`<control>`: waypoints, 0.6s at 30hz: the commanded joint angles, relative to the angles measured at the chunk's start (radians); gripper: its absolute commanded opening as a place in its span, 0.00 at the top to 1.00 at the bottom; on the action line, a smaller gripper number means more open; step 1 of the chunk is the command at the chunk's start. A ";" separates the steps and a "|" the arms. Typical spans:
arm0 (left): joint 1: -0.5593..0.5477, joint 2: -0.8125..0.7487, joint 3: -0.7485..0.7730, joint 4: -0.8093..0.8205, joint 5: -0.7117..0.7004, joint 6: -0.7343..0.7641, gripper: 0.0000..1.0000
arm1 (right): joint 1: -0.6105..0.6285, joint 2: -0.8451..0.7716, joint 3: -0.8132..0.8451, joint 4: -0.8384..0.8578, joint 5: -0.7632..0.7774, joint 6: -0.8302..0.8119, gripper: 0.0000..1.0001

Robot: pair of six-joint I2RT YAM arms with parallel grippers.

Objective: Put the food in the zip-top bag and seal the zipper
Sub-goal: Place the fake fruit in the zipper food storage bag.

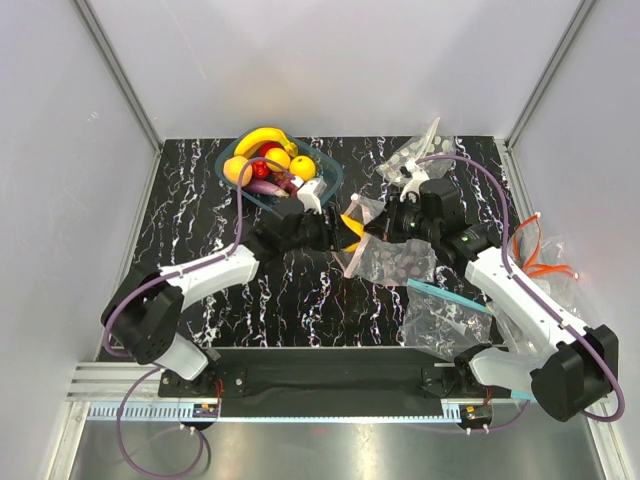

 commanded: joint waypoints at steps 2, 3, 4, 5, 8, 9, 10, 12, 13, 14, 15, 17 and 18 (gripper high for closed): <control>-0.027 0.018 0.065 0.044 0.010 0.027 0.59 | 0.006 -0.022 0.043 0.074 -0.051 0.030 1.00; -0.035 0.016 0.076 0.041 0.010 0.027 0.57 | 0.004 -0.025 0.035 0.096 -0.054 0.039 1.00; -0.042 0.016 0.080 0.039 0.008 0.025 0.51 | 0.006 -0.028 0.030 0.107 -0.054 0.044 1.00; -0.054 0.015 0.084 0.040 0.013 0.022 0.47 | 0.004 -0.031 0.024 0.120 -0.052 0.052 1.00; -0.067 0.007 0.088 0.036 0.018 0.011 0.31 | 0.006 -0.064 -0.005 0.180 -0.031 0.076 1.00; -0.067 0.004 0.087 0.034 0.018 0.010 0.28 | 0.006 -0.077 -0.008 0.183 -0.023 0.084 1.00; -0.067 -0.011 0.084 0.024 0.015 0.011 0.25 | 0.006 -0.085 -0.009 0.182 -0.012 0.087 1.00; -0.068 -0.043 0.082 0.002 -0.004 0.028 0.12 | 0.004 -0.108 -0.014 0.180 0.018 0.092 1.00; -0.067 -0.056 0.082 -0.028 -0.008 0.039 0.09 | 0.004 -0.117 -0.014 0.179 0.028 0.092 1.00; -0.065 -0.068 0.090 -0.047 -0.019 0.048 0.07 | 0.004 -0.122 -0.017 0.176 0.038 0.093 1.00; -0.067 -0.082 0.093 -0.064 -0.024 0.059 0.03 | 0.004 -0.127 -0.017 0.164 0.055 0.090 1.00; -0.065 -0.114 0.102 -0.101 -0.021 0.085 0.01 | 0.004 -0.127 -0.014 0.150 0.074 0.090 1.00; -0.067 -0.122 0.116 -0.116 -0.018 0.091 0.01 | 0.006 -0.124 -0.016 0.138 0.087 0.090 1.00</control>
